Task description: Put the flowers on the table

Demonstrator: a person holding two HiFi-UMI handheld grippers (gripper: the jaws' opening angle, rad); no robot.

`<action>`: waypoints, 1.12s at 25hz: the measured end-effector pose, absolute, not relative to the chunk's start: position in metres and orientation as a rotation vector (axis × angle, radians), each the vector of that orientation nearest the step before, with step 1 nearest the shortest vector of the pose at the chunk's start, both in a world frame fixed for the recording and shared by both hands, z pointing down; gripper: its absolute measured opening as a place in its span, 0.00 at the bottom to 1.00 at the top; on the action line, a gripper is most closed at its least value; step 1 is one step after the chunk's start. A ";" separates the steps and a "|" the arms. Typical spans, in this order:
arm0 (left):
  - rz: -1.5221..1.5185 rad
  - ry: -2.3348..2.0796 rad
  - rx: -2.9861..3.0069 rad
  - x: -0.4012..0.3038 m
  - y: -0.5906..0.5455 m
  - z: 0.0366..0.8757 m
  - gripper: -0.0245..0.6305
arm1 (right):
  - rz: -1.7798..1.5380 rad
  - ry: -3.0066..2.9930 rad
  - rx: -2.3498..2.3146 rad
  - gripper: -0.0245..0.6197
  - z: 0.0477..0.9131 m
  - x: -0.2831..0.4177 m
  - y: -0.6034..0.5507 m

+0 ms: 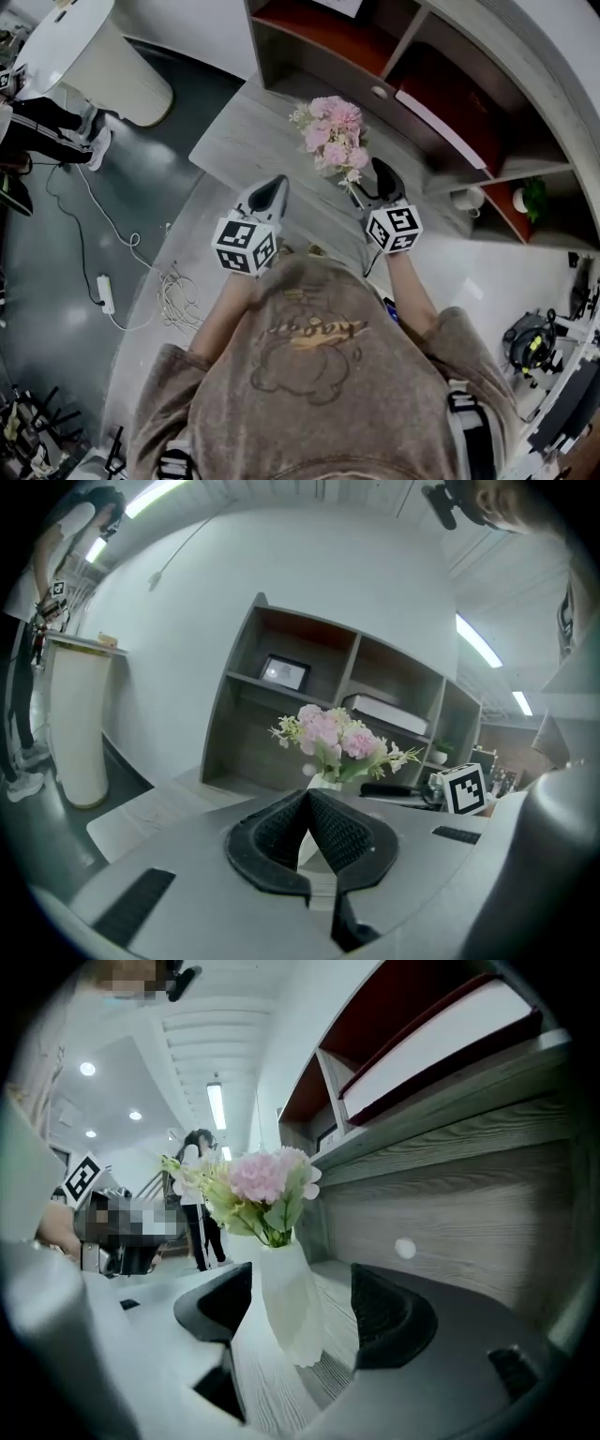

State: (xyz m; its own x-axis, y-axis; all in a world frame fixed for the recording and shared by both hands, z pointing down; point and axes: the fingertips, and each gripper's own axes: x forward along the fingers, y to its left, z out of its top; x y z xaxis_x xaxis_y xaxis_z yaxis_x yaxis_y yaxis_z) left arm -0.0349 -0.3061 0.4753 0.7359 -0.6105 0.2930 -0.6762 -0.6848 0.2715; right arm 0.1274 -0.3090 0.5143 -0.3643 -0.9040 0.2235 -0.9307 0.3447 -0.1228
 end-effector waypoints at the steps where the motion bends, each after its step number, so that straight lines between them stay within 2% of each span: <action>1: 0.252 -0.984 2.586 -0.033 -0.307 0.474 0.07 | 0.348 -2.473 1.714 0.53 0.511 0.131 -0.305; 11: 0.249 -0.915 2.677 -0.013 -0.309 0.456 0.07 | 0.332 -2.462 1.792 0.46 0.471 0.140 -0.263; 22: 0.218 -0.931 2.736 -0.011 -0.308 0.445 0.07 | 0.252 -2.439 1.875 0.12 0.442 0.146 -0.236; 28: 0.175 -0.948 2.767 -0.017 -0.307 0.445 0.07 | 0.248 -2.412 1.945 0.04 0.449 0.148 -0.232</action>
